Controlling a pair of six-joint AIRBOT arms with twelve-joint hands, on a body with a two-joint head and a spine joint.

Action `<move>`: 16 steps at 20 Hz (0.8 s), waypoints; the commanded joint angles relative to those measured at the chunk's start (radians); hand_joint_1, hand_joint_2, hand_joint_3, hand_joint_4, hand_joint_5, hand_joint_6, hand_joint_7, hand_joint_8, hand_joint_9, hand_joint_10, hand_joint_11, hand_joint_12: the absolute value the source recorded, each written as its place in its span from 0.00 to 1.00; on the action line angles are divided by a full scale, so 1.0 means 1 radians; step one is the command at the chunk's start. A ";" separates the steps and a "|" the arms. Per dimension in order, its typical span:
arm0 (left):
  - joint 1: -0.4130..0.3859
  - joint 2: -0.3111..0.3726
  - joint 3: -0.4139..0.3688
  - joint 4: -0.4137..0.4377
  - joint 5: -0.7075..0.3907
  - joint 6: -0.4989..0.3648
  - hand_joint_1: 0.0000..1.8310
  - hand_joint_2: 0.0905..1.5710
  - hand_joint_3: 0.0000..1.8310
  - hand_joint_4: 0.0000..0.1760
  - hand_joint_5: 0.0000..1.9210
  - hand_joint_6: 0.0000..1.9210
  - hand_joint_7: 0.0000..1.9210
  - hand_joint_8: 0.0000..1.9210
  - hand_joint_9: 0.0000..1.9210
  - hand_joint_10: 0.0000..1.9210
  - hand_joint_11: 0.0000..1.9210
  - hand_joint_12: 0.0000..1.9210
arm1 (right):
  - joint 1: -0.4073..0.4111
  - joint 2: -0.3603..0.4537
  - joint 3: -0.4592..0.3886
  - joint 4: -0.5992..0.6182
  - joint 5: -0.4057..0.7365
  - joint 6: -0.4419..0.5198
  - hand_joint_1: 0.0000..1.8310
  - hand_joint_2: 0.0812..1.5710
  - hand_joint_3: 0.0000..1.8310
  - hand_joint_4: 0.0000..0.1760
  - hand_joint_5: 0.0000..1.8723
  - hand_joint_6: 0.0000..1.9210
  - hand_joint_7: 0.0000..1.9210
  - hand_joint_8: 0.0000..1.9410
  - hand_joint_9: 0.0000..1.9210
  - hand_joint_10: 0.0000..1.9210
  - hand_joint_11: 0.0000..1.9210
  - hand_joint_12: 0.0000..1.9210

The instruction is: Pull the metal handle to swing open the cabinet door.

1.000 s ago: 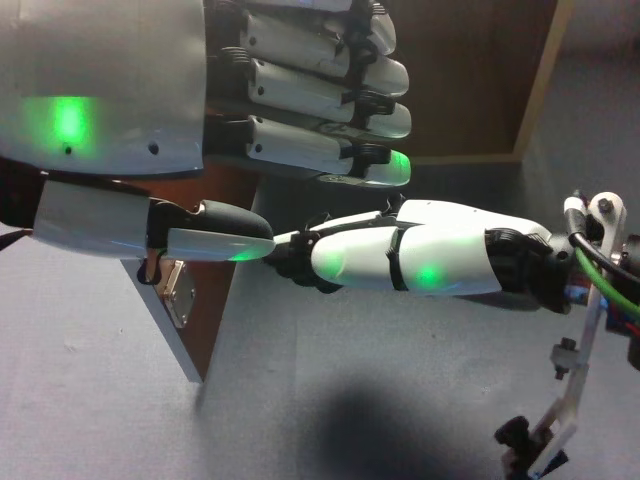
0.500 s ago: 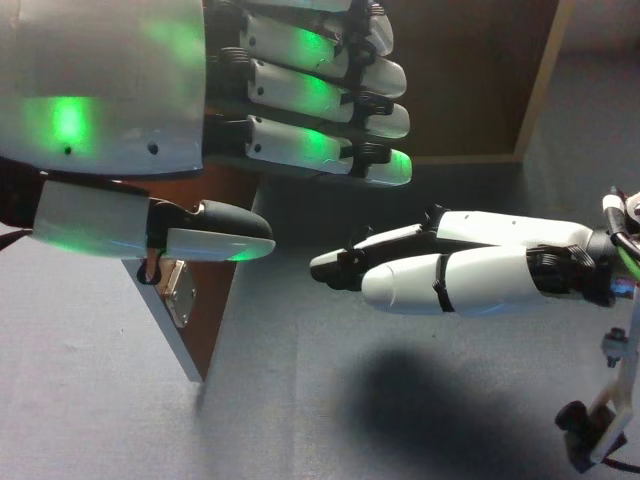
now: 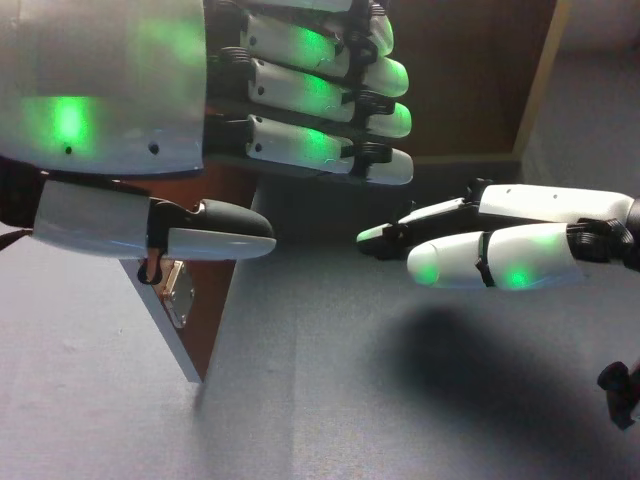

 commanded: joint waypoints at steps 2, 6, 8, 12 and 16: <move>-0.008 0.006 -0.001 -0.098 -0.025 0.009 0.00 1.00 0.03 0.00 0.23 0.00 0.24 0.00 0.23 0.00 0.04 0.44 | 0.005 0.005 0.007 0.024 0.109 0.007 0.05 1.00 0.03 0.00 0.21 0.00 0.21 0.00 0.20 0.00 0.00 0.50; -0.008 0.006 -0.001 -0.098 -0.025 0.009 0.00 1.00 0.03 0.00 0.23 0.00 0.24 0.00 0.23 0.00 0.04 0.44 | 0.005 0.010 0.018 0.017 0.110 0.007 0.05 1.00 0.03 0.00 0.21 0.00 0.21 0.00 0.20 0.00 0.00 0.50; -0.008 0.006 -0.001 -0.098 -0.025 0.009 0.00 1.00 0.03 0.00 0.23 0.00 0.24 0.00 0.23 0.00 0.04 0.44 | 0.005 0.018 0.035 -0.005 0.112 0.007 0.04 1.00 0.03 0.00 0.21 0.00 0.21 0.00 0.19 0.00 0.00 0.50; -0.008 0.006 -0.001 -0.098 -0.025 0.009 0.00 1.00 0.04 0.00 0.23 0.00 0.24 0.00 0.23 0.00 0.04 0.44 | 0.007 0.045 0.081 -0.103 0.111 -0.077 0.03 1.00 0.04 0.00 0.20 0.00 0.20 0.00 0.19 0.00 0.00 0.49; -0.008 0.006 -0.001 -0.098 -0.025 0.009 0.00 1.00 0.04 0.00 0.23 0.00 0.24 0.00 0.23 0.00 0.04 0.44 | 0.007 0.058 0.098 -0.103 0.111 -0.217 0.04 1.00 0.03 0.00 0.21 0.00 0.21 0.00 0.19 0.00 0.00 0.50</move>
